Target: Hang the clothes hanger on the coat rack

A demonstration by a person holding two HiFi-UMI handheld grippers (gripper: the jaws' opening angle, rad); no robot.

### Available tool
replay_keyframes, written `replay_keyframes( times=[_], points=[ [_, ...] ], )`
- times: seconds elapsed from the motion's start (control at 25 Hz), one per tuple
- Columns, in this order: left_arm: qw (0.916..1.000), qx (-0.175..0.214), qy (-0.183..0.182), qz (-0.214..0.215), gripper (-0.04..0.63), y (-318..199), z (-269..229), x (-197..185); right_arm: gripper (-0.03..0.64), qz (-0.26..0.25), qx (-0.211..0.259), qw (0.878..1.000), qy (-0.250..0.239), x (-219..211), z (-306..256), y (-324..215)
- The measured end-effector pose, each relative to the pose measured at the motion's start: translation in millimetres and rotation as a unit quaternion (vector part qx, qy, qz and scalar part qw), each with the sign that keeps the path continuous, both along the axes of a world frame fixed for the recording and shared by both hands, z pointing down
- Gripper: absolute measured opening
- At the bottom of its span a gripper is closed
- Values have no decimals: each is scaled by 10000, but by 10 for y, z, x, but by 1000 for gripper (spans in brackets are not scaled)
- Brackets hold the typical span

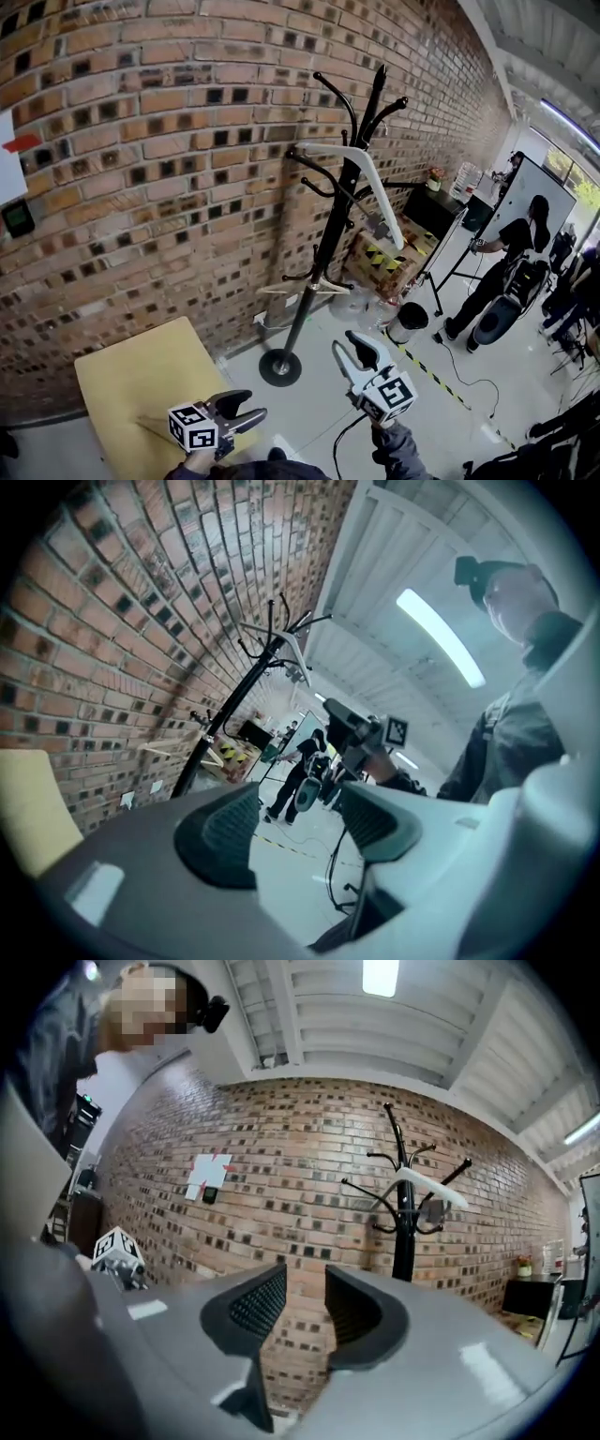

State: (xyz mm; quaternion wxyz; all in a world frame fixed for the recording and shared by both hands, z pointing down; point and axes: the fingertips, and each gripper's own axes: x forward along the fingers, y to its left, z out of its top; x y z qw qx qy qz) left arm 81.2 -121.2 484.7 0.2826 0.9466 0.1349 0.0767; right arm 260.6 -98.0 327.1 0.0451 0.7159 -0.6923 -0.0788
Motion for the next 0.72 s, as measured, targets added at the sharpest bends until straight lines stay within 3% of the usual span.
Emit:
replay_keyframes(
  times=[0.16, 0.36, 0.72],
  points=[
    [9981, 521, -76, 325, 258, 48, 7, -71, 112, 29, -581, 9983, -22, -599, 615, 65],
    [9915, 1161, -56, 590, 252, 53, -61, -14, 106, -77, -692, 9973, -245, -871, 710, 84],
    [9873, 1077, 209, 1151, 249, 365, -141, 135, 25, 603, -632, 9957, -297, -864, 700, 380]
  ],
)
